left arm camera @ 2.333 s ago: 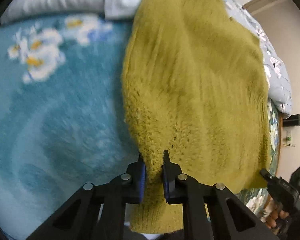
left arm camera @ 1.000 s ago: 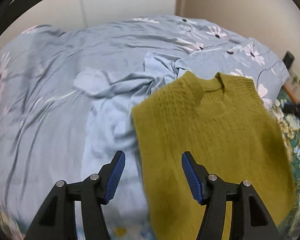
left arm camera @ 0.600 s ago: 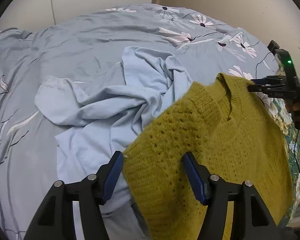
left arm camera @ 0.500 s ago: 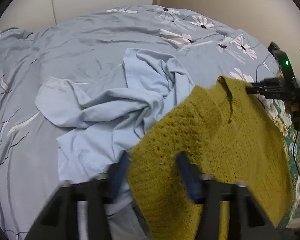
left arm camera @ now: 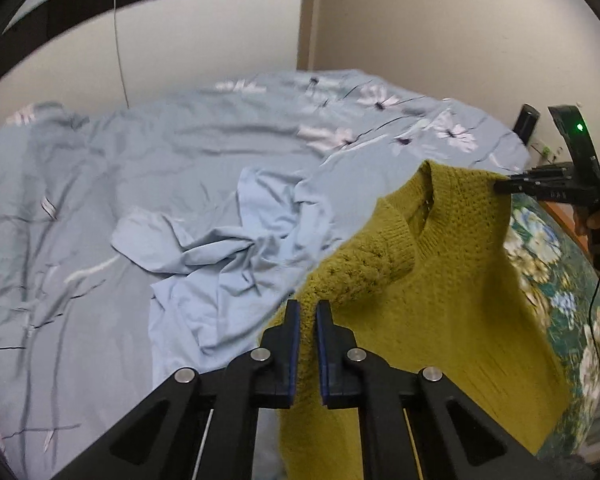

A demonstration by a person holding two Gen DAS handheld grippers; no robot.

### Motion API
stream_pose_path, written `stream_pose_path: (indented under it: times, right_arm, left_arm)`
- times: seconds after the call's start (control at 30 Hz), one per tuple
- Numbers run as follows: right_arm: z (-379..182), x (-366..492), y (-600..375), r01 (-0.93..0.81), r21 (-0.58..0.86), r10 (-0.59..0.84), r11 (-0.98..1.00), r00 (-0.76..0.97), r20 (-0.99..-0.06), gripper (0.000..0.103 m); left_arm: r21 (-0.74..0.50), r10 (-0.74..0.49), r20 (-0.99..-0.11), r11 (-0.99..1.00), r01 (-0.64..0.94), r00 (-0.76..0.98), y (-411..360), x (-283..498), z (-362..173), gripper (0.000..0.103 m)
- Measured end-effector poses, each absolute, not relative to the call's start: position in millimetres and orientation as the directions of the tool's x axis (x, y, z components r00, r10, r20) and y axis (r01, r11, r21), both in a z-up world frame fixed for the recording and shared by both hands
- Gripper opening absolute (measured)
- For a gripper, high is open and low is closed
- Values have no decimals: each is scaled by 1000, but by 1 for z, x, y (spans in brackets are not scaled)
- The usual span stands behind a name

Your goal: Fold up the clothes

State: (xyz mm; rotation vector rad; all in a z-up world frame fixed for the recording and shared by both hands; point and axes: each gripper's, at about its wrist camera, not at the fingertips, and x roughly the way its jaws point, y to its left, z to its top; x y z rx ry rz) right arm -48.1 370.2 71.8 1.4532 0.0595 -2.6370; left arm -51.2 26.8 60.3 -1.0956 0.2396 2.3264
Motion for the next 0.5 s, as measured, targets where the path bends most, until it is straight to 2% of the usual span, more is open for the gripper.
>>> stream_pose_path:
  times: [0.1, 0.27, 0.5]
  right_arm:
    - [89, -4, 370, 116, 39, -97, -993, -557, -825, 10]
    - [86, 76, 365, 78, 81, -111, -994, -574, -811, 10]
    - [45, 184, 355, 12, 109, -100, -994, -517, -850, 10]
  left_arm:
    - [-79, 420, -725, -837, -541, -545, 25, -6, 73, 8]
    - [-117, 431, -697, -857, -503, -573, 17, 75, 77, 8]
    - [-158, 389, -755, -889, -430, -527, 11, 159, 44, 8]
